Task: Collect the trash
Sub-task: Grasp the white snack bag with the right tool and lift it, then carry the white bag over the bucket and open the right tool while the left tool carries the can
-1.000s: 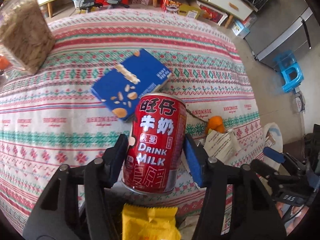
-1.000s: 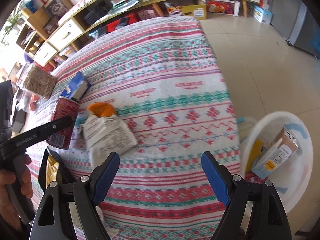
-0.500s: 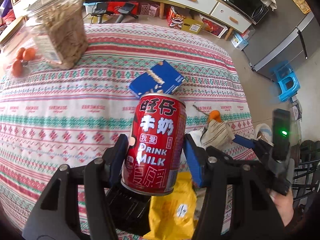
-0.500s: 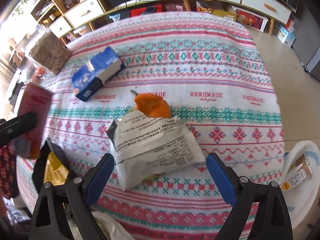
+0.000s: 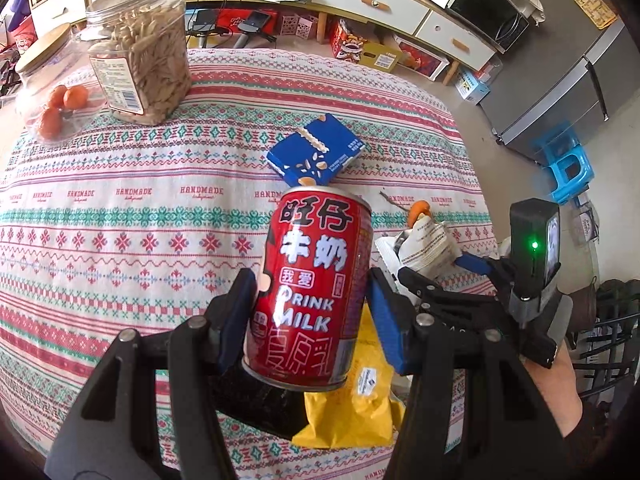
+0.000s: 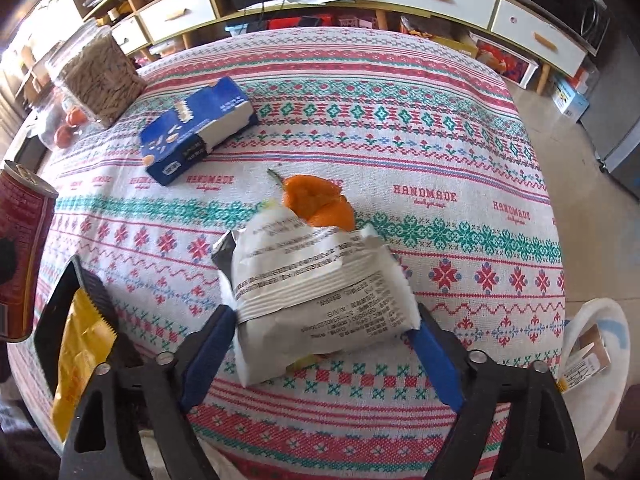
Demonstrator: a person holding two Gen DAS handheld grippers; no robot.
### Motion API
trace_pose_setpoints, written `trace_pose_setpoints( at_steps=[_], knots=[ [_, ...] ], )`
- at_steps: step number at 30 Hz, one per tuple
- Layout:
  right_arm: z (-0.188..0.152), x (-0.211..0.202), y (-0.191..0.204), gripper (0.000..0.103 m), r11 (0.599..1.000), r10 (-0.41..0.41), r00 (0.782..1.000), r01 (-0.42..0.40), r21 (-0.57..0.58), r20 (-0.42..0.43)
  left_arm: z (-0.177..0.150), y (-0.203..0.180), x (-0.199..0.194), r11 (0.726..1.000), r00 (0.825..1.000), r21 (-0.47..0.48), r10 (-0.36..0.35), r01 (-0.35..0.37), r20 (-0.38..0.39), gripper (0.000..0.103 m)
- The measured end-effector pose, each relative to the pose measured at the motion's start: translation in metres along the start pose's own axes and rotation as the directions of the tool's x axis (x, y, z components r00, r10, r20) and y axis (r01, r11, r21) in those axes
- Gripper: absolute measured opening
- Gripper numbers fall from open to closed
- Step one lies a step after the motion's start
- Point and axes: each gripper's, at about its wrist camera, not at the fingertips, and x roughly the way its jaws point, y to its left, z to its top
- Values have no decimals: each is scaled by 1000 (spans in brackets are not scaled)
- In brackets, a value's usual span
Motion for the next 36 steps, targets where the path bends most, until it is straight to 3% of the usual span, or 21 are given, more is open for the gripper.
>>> trace_pose_setpoints(
  at_steps=[2,7,18,36],
  knots=[
    [-4,-5,1,66,1000,24,1000,-24,-2,2,-4,0,-3,1000,1000,-3,-5,5,5,58],
    [-16,-21,-1,56,999,37,999,-37,-18,3,-12,-5,-7,1000,1000,-11,-11,11,17,58],
    [-33,-67,-45,56,997,44,997,-48,60,70,-20,-34,-2,999,999,18,-29,29,16,58],
    [-73,-102,-139,56,982,-37,997,22,187,75,-25,-118,28,989,997,125,-79,80,-15,58]
  ],
)
